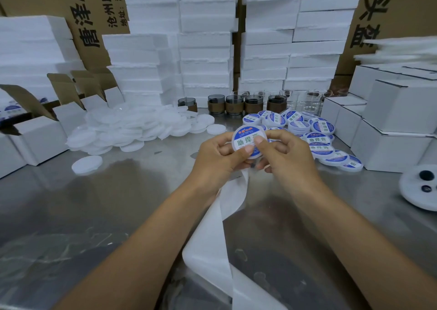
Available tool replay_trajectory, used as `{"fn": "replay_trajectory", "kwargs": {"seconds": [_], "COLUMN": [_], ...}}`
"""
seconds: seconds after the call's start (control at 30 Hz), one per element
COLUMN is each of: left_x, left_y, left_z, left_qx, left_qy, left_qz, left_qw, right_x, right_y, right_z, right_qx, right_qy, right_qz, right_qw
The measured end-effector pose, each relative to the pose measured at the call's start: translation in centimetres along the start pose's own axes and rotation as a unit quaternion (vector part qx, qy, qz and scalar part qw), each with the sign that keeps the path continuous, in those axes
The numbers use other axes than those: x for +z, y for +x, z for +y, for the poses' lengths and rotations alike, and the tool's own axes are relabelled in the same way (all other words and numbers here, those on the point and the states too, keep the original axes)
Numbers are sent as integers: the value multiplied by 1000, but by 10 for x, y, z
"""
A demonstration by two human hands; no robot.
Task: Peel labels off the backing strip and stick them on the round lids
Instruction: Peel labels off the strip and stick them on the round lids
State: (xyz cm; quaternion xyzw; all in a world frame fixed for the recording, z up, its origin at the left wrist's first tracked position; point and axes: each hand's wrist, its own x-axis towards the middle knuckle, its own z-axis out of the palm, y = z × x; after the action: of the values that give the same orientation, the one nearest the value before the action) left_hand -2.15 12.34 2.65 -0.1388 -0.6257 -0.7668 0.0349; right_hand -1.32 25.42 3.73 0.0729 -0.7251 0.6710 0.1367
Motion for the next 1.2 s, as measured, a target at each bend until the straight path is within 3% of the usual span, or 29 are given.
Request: {"fn": "replay_trajectory", "kwargs": {"seconds": [0.47, 0.7, 1.2], "left_x": [1, 0, -3], "left_y": [2, 0, 3], "left_z": [0, 0, -3], "left_qx": [12, 10, 18], "left_qy": [16, 9, 11], "left_qz": [54, 18, 39], "left_qw": [998, 1000, 999], "right_x": [2, -1, 1], "right_y": [0, 1, 1], "right_z": [2, 4, 4], "right_qx": [-61, -42, -39], "right_qy": [-36, -22, -21], "right_qz": [-3, 12, -16], "right_qw": [997, 999, 999]}}
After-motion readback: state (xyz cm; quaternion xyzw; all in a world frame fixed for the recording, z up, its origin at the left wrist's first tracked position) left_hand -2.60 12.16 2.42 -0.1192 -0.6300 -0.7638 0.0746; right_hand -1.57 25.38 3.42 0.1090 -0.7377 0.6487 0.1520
